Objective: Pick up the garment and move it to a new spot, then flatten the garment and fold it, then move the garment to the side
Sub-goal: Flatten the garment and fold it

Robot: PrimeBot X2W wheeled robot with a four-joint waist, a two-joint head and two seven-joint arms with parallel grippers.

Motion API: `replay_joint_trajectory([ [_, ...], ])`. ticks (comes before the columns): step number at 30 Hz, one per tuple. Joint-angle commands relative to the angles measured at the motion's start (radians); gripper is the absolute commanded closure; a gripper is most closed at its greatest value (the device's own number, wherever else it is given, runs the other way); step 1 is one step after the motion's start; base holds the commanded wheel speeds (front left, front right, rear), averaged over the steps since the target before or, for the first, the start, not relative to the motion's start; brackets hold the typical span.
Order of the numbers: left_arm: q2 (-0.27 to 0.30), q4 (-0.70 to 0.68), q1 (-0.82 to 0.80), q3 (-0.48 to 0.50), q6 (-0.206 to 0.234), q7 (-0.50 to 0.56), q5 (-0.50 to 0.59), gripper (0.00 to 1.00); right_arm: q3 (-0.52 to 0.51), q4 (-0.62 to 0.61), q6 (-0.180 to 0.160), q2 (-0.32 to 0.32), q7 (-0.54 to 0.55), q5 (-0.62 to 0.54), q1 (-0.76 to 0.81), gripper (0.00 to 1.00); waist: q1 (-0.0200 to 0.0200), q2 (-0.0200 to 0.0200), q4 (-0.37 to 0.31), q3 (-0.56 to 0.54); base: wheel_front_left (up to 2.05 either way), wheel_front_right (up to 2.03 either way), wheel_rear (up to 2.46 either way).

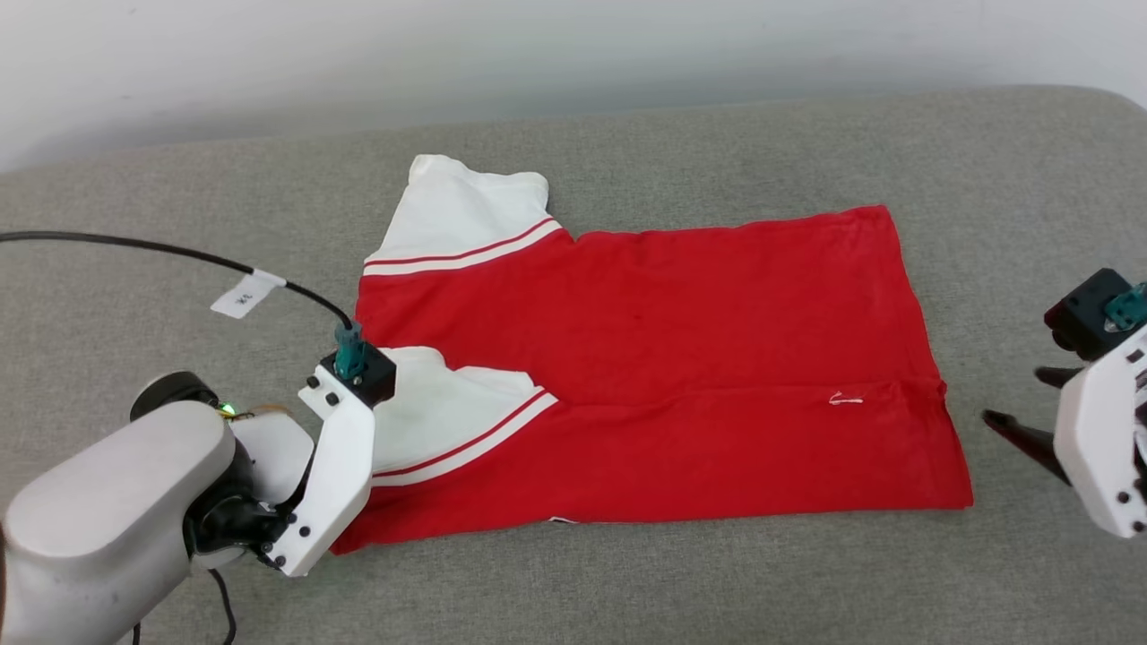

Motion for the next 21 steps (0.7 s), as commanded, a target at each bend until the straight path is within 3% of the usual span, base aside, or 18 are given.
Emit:
replay_joint_trajectory([
  [1, 0.002, -0.008, -0.007, 0.002, 0.001, -0.004, -0.007, 1.00, 0.009, -0.009, -0.001, -0.012, 0.023, 0.007, -0.021, 0.00, 0.0001, 0.0000, 0.002, 0.005, 0.00, 0.00, 0.00],
  [4, 0.019, -0.040, -0.017, 0.017, 0.000, -0.021, -0.013, 1.00, 0.038, -0.024, -0.001, -0.037, 0.130, 0.039, -0.047, 0.00, 0.0001, 0.0000, 0.008, 0.020, 0.00, 0.00, 0.00],
  [8, 0.032, -0.068, -0.020, 0.018, 0.000, -0.026, -0.003, 1.00, 0.055, 0.013, -0.001, -0.005, 0.202, 0.064, -0.052, 0.00, 0.0001, 0.0000, 0.019, 0.045, 0.00, 0.00, 0.00],
  [21, 0.040, -0.087, -0.011, 0.017, 0.004, -0.056, 0.013, 1.00, 0.162, 0.165, -0.001, 0.139, 0.203, 0.068, 0.003, 0.00, 0.0001, 0.0000, 0.041, 0.112, 0.00, 0.00, 0.00],
])
